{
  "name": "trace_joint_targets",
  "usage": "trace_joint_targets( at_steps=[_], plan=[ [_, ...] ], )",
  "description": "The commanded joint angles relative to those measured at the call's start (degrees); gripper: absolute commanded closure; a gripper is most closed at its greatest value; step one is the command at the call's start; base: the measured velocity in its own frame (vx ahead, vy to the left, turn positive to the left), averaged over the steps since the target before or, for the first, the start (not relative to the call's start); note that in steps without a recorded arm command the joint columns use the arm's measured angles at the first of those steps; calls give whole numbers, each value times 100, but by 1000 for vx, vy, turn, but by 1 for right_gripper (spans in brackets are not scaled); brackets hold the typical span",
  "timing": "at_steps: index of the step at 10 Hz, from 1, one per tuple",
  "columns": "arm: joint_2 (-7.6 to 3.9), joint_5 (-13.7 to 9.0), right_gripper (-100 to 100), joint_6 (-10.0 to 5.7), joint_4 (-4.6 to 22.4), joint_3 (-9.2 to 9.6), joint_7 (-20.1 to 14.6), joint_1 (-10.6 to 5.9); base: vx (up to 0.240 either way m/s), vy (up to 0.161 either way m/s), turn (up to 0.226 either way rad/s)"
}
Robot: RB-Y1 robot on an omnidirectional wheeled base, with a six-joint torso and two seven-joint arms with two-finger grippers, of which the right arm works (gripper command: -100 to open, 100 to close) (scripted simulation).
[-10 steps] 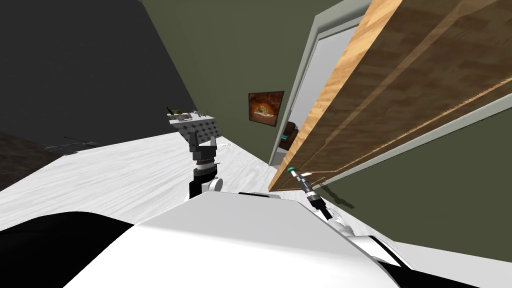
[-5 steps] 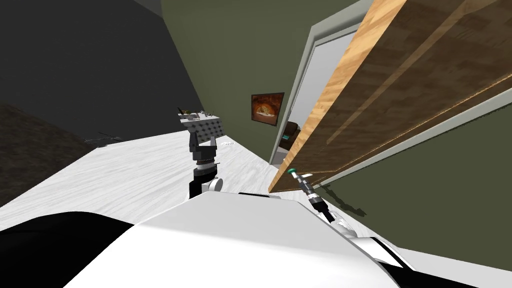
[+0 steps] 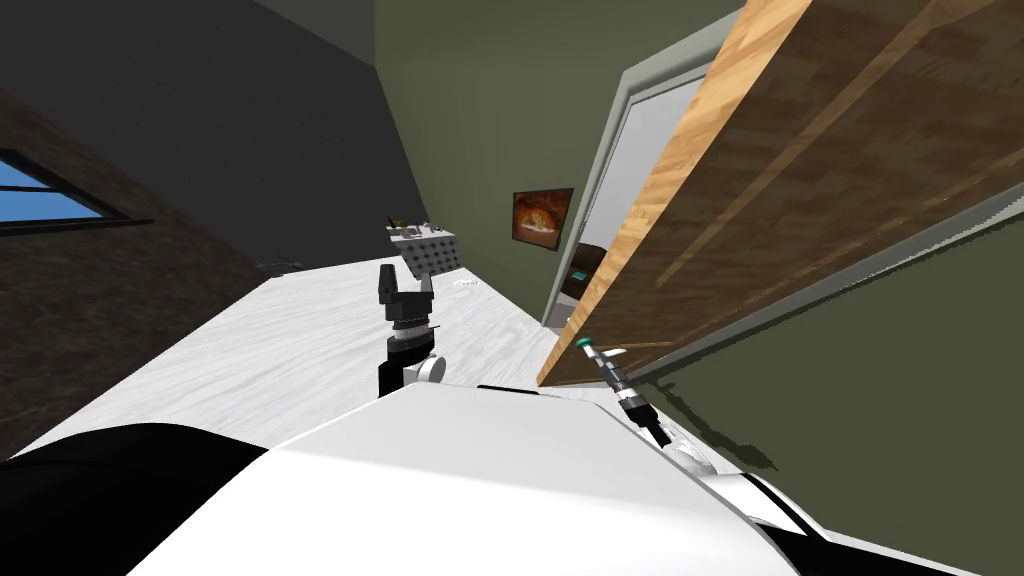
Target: Pull the door open
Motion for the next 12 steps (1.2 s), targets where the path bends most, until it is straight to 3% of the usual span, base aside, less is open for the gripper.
trace_joint_targets(
  at_steps=[1, 3, 4, 12],
  plan=[
    [-51, -21, 100, -14, -28, -25, 2, 37, -210, -103, 138],
    [-65, -23, 100, -48, -6, -22, -3, 40, -197, -89, 134],
    [-15, 2, 100, -86, 87, 13, -9, -15, -84, -30, 33],
    [-85, -24, 100, -349, 273, 10, -23, 44, -169, -83, 159]
  ],
)
